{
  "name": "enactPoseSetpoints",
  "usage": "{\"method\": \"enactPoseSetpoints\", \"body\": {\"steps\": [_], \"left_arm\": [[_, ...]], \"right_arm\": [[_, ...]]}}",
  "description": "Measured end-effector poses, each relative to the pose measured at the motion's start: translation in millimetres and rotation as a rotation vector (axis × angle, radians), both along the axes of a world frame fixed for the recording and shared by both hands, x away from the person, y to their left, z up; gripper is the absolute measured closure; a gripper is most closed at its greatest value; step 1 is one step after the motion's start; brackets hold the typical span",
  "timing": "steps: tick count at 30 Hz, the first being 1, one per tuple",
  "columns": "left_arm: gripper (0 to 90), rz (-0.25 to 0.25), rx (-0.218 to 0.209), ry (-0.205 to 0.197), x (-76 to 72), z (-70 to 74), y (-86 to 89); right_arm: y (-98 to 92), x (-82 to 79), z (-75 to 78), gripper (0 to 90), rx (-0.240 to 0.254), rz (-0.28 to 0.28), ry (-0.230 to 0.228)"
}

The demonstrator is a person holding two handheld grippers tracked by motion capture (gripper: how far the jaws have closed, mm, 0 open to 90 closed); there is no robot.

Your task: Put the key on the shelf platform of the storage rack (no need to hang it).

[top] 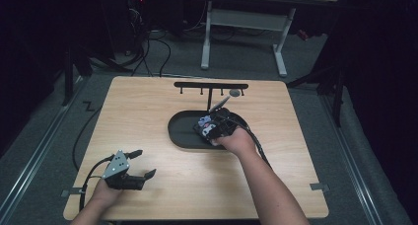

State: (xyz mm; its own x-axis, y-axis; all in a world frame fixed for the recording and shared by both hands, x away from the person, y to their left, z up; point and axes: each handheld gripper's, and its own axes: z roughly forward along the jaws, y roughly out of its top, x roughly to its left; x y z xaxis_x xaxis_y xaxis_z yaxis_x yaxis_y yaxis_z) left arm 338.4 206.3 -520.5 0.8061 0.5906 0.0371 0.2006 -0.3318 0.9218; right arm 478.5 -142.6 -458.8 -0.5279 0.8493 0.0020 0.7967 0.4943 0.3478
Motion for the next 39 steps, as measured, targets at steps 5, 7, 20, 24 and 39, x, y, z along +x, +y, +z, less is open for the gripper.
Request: {"method": "enactPoseSetpoints", "body": {"steps": [5,7,20,24,39], "left_arm": [[15.4,0.000,0.005,0.000,-0.2,0.1,0.1],[15.4,0.000,0.005,-0.001,-0.7,-0.1,-0.3],[15.4,0.003,0.006,-0.011,-2.6,-0.5,0.1],[15.4,0.002,0.009,-0.010,-2.6,-0.5,-0.1],[15.4,0.008,0.017,-0.013,-3.1,-0.9,-1.0]], "right_arm": [[-2.3,-4.3,8.1,23.7,0.018,-0.007,-0.015],[-2.6,-5.2,9.6,23.7,0.016,-0.007,-0.019],[-12.7,-19.0,22.3,28.3,0.020,0.005,-0.073],[-17.9,-23.5,20.4,31.9,0.045,-0.011,-0.067],[-51.9,-51.0,8.3,28.5,0.089,-0.019,-0.099]]}}
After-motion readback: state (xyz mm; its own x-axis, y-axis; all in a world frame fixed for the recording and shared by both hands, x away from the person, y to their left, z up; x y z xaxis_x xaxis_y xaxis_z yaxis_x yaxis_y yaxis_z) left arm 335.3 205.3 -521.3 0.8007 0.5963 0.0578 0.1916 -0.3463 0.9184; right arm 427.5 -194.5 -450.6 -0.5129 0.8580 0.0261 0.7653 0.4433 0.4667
